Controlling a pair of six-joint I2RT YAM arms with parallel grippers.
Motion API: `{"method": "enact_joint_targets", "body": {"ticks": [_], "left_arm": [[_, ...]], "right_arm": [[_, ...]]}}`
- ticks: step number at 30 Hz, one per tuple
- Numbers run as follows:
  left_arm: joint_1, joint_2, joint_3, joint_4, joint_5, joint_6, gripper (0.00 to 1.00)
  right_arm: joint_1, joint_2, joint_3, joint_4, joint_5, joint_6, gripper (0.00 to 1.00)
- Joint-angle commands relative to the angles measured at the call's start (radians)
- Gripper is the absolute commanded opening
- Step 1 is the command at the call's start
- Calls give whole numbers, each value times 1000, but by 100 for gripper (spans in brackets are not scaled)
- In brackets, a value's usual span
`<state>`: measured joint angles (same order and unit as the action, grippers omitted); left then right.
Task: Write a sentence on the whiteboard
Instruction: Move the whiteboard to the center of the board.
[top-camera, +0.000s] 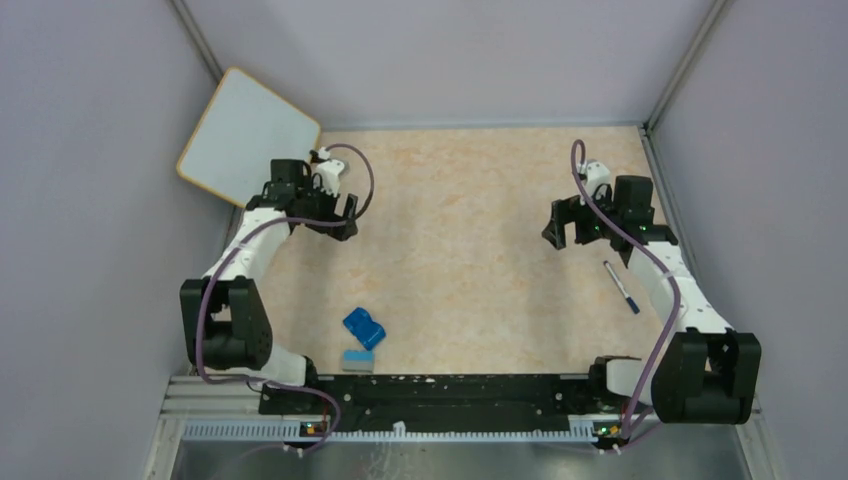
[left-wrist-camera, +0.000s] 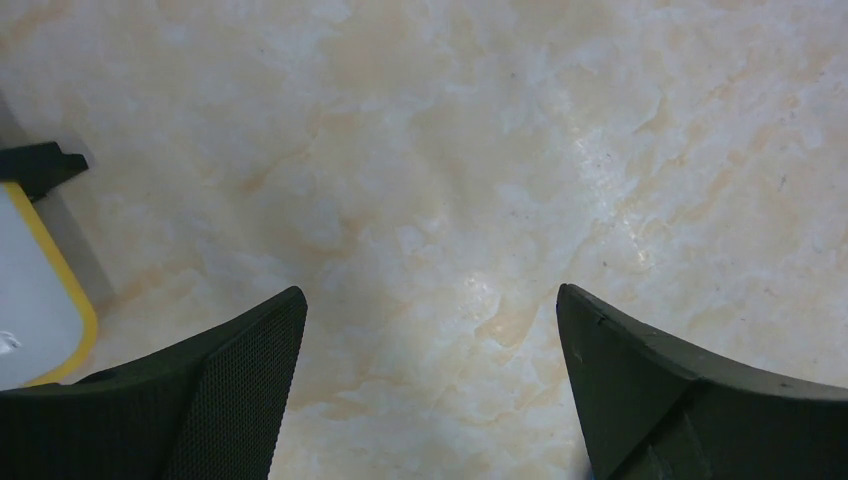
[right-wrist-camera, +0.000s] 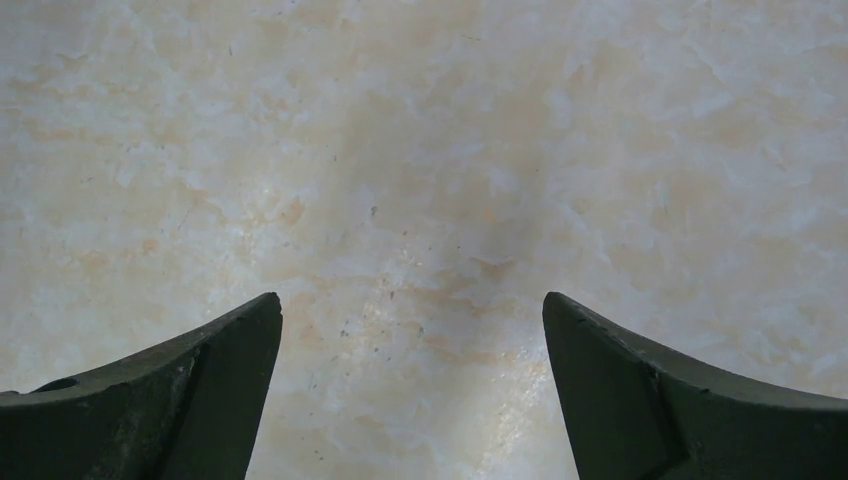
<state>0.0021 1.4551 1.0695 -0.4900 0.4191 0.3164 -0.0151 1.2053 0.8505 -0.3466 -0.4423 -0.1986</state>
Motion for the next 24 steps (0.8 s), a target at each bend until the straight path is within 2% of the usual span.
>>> {"method": "enact_joint_targets", "body": {"ticks": [1,5,11,19,24], "left_arm": [[2,114,178,-100,-52,201,99],[3,248,368,-259,-74,416,99],[3,417,564,-350,-232,686,99],[3,508,607,-347,-333,1018,99],[3,586,661,-419,-346,1162,93]], "right_arm": [[1,11,86,-66,-93,-30,99],[1,0,89,-79,-134,-49,99],[1,-5,84,-91,-156,-66,99],[1,3,87,-104,-183,-76,99],[2,4,81,-107,-189,-80,99]]}}
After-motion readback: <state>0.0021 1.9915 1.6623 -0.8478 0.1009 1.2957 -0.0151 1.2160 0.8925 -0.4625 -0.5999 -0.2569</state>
